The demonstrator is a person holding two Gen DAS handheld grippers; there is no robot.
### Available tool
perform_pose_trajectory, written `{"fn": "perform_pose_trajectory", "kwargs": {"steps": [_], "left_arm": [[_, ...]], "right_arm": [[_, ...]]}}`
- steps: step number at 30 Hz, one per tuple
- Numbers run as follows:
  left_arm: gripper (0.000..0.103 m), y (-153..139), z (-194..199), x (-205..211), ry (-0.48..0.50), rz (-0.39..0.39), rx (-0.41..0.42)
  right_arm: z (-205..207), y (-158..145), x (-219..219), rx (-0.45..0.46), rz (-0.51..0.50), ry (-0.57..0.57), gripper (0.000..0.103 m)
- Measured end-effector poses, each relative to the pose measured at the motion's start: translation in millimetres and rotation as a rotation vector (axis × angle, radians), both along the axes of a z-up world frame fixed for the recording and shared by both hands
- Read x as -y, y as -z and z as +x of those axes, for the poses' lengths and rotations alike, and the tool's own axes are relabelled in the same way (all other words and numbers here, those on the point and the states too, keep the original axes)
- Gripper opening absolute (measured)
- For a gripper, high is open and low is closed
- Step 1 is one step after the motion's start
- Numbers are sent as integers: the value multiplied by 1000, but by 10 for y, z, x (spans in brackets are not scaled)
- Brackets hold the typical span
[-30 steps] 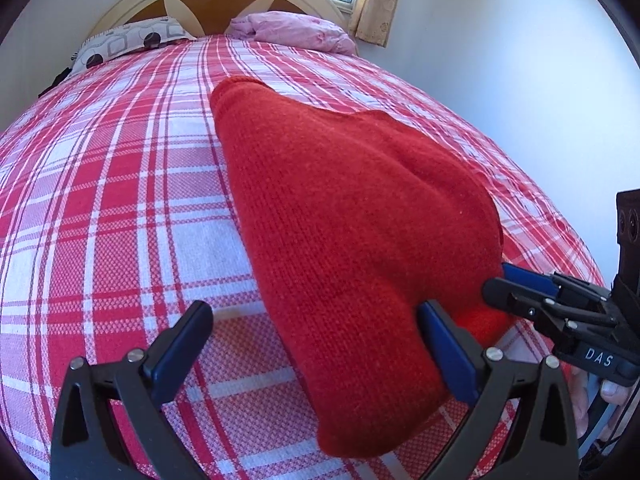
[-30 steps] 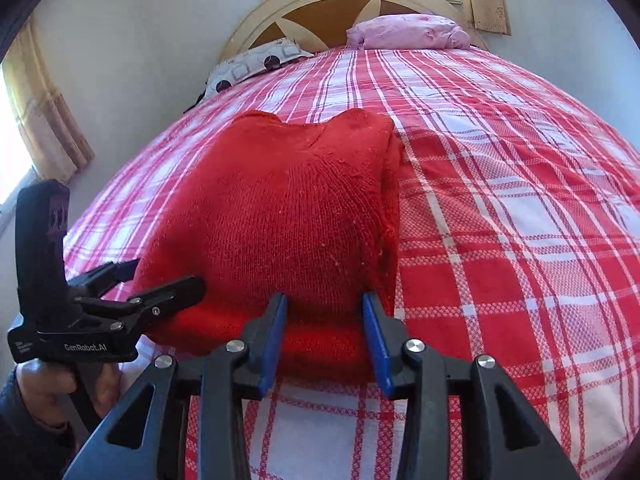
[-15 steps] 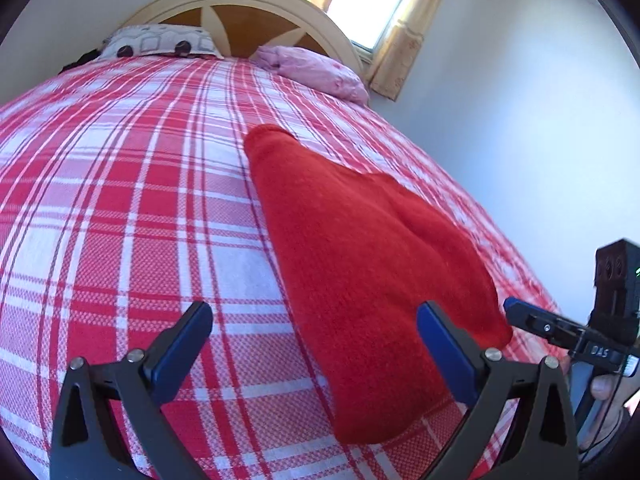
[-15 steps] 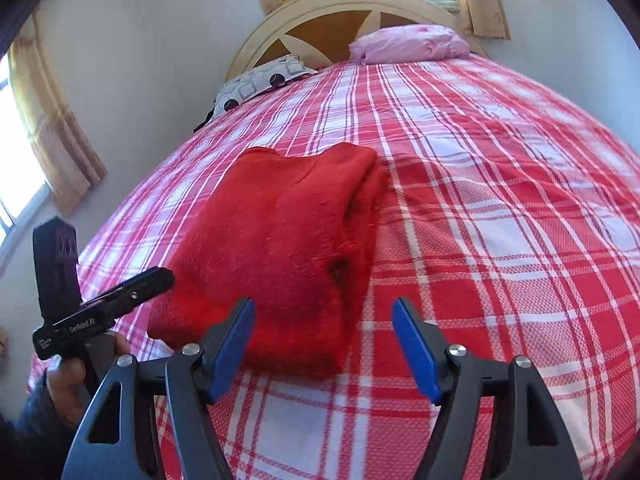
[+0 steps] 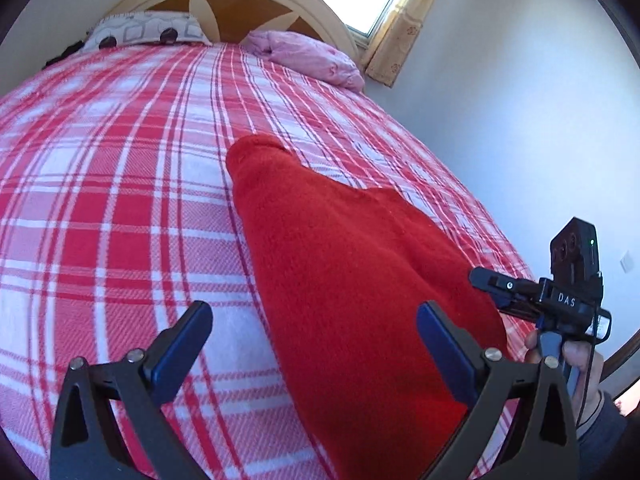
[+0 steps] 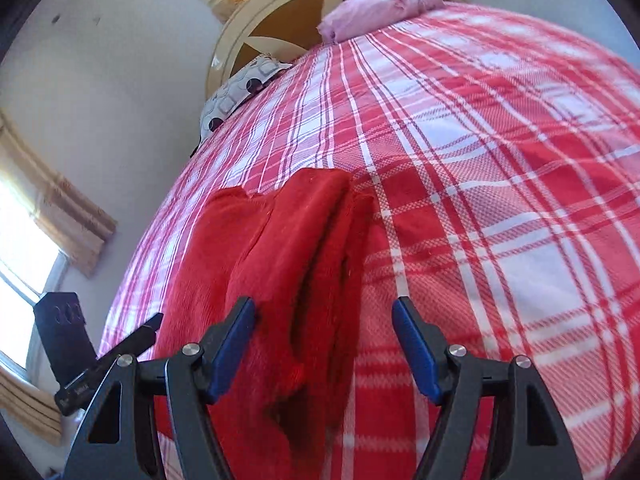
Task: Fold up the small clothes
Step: 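Close the right gripper on the folded sweater edge while the left gripper grasps beside it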
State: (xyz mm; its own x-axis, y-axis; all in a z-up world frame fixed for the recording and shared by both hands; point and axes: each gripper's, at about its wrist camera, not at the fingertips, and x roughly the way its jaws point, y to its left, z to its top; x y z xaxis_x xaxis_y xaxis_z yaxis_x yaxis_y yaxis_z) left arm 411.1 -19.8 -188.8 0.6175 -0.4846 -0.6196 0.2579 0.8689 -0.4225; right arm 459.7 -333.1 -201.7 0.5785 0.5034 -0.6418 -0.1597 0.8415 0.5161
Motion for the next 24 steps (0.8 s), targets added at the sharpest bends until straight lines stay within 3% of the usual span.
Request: {"fn": "perform_pose_trajectory", "kwargs": {"steps": [7, 11, 15, 17, 19, 21, 23, 24], "left_arm": [[103, 205, 218, 11, 12, -63, -85], [103, 194, 249, 26, 33, -68, -76], [98, 197, 255, 54, 53, -77, -66], [82, 217, 288, 89, 102, -110, -82], [79, 235, 318, 93, 104, -125, -87], [67, 220, 315, 90, 111, -130, -90], [44, 170, 259, 49, 118, -159, -72], [42, 141, 229, 31, 120, -158, -65]], "right_arm": [[249, 103, -8, -46, 57, -26, 71], [358, 240, 20, -92, 144, -41, 71], [383, 256, -30, -82, 155, -61, 67], [395, 257, -101, -89, 159, -99, 57], [398, 272, -154, -95, 151, -106, 53], [406, 284, -156, -97, 142, -99, 42], [354, 234, -153, -67, 142, -93, 36], [318, 204, -155, -53, 145, -94, 35]]}}
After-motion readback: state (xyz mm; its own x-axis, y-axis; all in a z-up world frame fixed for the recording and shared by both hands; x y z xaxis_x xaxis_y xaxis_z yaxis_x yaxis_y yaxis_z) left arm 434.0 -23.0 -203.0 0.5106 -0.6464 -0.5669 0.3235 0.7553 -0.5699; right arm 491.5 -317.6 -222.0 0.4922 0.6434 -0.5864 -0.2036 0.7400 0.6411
